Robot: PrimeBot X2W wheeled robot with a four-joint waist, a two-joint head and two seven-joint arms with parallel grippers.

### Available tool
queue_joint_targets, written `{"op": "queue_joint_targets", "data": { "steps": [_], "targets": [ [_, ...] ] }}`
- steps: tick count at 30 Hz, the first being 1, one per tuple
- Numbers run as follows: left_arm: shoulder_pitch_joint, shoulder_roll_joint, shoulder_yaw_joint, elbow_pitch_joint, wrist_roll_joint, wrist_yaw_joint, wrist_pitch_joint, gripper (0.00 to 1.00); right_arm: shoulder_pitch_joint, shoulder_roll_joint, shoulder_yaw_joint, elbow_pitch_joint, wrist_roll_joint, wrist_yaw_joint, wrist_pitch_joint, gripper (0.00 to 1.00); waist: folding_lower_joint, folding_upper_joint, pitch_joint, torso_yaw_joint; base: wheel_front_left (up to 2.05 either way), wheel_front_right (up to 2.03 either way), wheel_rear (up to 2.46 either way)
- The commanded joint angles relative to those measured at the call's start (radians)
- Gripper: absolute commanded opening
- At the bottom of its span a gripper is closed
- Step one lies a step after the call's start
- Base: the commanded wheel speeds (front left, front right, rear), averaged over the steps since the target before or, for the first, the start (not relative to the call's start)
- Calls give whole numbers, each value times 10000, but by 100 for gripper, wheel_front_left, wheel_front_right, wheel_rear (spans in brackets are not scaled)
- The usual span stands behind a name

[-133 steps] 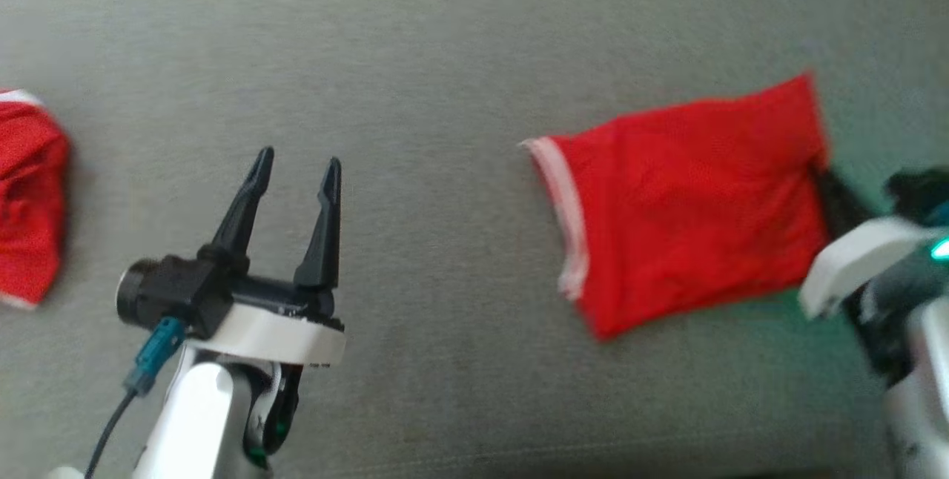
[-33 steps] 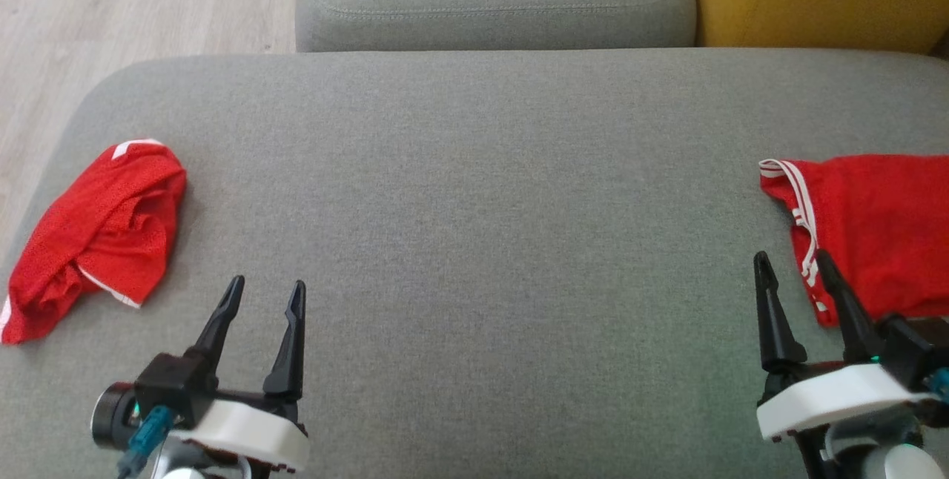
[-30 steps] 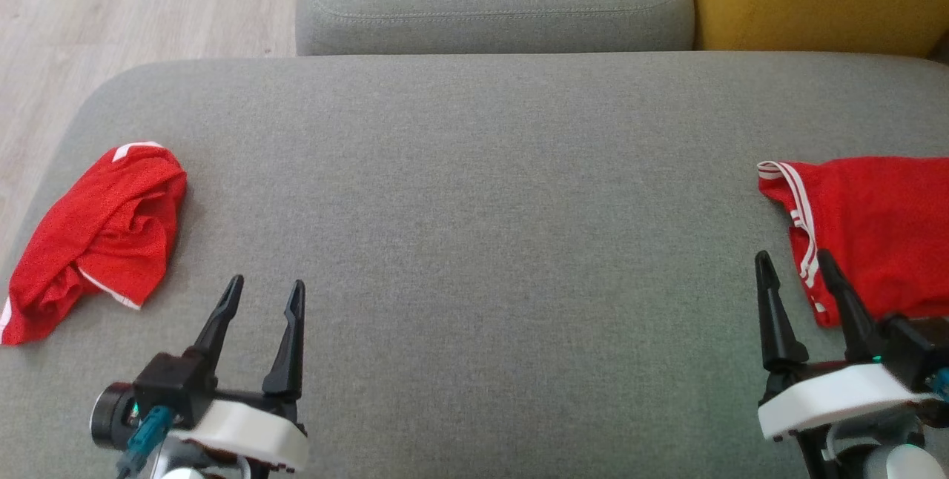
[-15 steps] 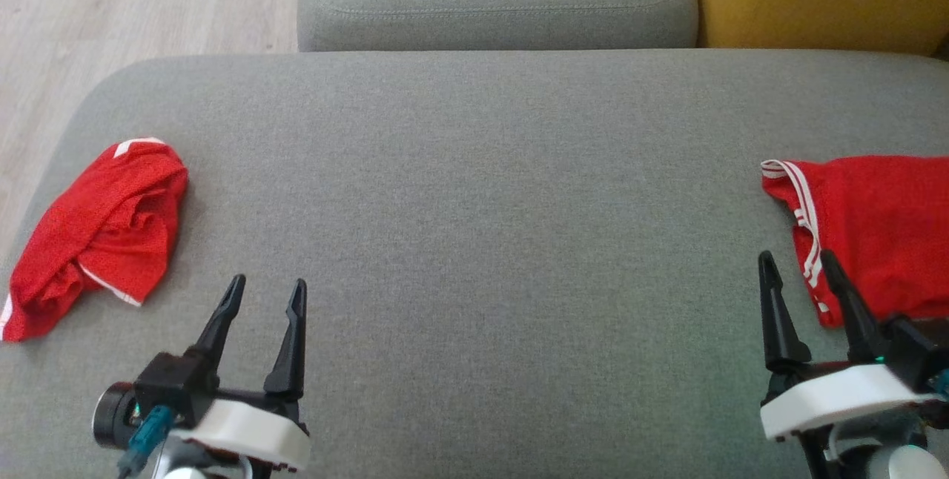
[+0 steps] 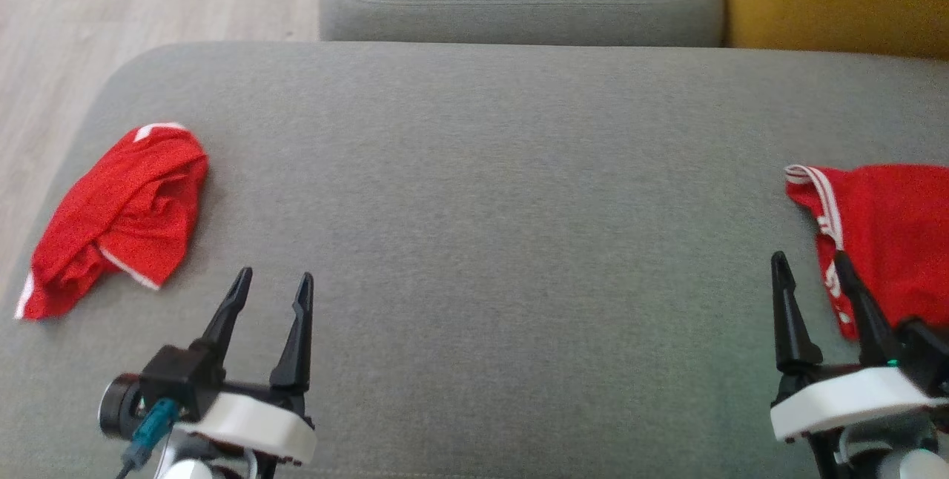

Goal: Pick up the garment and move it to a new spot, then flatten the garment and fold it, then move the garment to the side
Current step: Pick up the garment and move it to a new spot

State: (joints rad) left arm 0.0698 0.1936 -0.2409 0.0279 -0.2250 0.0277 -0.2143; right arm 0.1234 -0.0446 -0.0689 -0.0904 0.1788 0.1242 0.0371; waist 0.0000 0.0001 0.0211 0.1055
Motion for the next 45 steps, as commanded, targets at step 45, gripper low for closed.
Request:
{"op": "queue_joint_targets", "data": {
  "steps": [45],
  "targets": [
    [-3628,-314,1622,1037,-325,-409,-473,100,-1243,-56,893,-1632,-737,65,999,100,0,-1,1805,3310,0,0,0]
  ]
}}
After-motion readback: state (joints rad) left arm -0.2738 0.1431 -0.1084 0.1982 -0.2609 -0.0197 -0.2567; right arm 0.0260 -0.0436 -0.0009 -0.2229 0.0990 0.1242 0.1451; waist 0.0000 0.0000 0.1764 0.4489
